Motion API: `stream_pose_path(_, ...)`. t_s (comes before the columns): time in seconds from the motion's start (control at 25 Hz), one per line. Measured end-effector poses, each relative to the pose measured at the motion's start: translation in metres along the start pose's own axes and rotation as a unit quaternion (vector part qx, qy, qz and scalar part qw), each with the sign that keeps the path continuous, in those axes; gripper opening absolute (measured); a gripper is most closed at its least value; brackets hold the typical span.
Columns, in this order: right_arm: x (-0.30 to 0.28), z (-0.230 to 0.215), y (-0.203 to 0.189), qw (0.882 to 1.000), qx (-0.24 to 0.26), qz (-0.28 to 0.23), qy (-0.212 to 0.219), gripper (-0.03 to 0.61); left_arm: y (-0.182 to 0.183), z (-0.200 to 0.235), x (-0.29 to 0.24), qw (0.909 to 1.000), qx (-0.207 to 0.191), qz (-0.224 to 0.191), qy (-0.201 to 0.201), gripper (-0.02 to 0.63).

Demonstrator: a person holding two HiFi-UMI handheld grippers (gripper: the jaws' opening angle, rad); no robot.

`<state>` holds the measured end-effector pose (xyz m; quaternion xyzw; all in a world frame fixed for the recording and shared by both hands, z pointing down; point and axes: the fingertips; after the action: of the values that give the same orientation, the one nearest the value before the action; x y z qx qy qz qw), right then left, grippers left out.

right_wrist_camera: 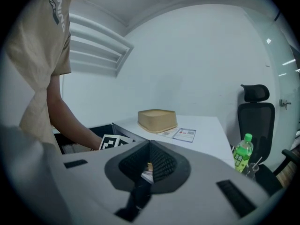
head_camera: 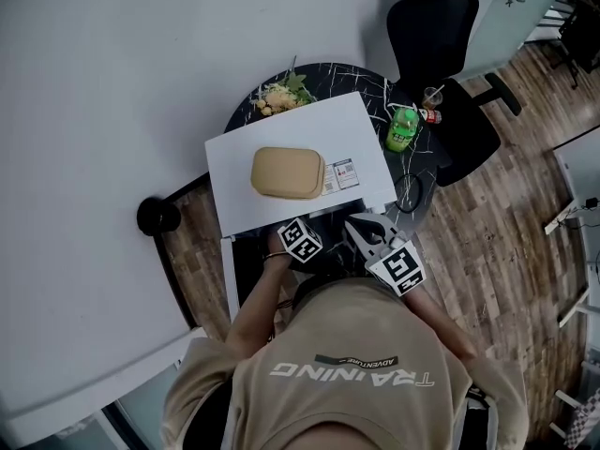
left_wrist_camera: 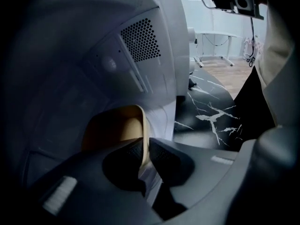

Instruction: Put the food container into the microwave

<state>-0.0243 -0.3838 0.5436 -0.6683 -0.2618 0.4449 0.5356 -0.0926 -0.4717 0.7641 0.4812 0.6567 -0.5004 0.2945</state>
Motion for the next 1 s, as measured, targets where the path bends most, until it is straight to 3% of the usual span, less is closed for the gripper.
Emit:
stream_pose_path(0.2, 0.010, 0.003, -0.008, 1.000, -0.013, 0.001, 0.001, 0.011, 0.006, 0.005, 0.012, 0.9986, -0.009, -0.020, 0.048, 0.084)
stream_pose_path(0.4, 0.023, 0.003, -0.010, 0.999, -0.030, -0.011, 0.003, 0.011, 0.006, 0.000, 0.037, 0.9940, 0.010, -0.048, 0.098, 0.084)
stream_pose_path(0.68, 0.042, 0.006, -0.011, 0.999, -0.043, -0.020, 0.023, 0.011, -0.004, -0.013, 0.080, 0.9868, 0.038, -0.040, 0.152, 0.084)
stream_pose_path(0.76, 0.050, 0.006, -0.011, 0.998, -0.048, -0.029, 0.033, 0.011, -0.001, -0.015, 0.090, 0.9848, 0.047, -0.040, 0.162, 0.076)
stream_pose_path(0.84, 0.057, 0.003, -0.009, 0.997, -0.057, -0.041, 0.040, 0.011, 0.005, -0.016, 0.100, 0.9820, 0.067, -0.047, 0.170, 0.009)
stream_pose_path(1.0, 0.068, -0.006, -0.008, 0.996, -0.047, -0.049, 0.052, 0.011, 0.030, -0.019, 0.125, 0.9724, 0.106, -0.075, 0.194, 0.009)
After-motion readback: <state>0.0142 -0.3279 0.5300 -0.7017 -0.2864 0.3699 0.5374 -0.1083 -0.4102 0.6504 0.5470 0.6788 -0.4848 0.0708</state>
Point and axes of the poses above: the fingertips, and each gripper's own axes: x backward along the fingers, z to its left, y out of its top, and after that the axes turned 2 degrees about -y, right-handed
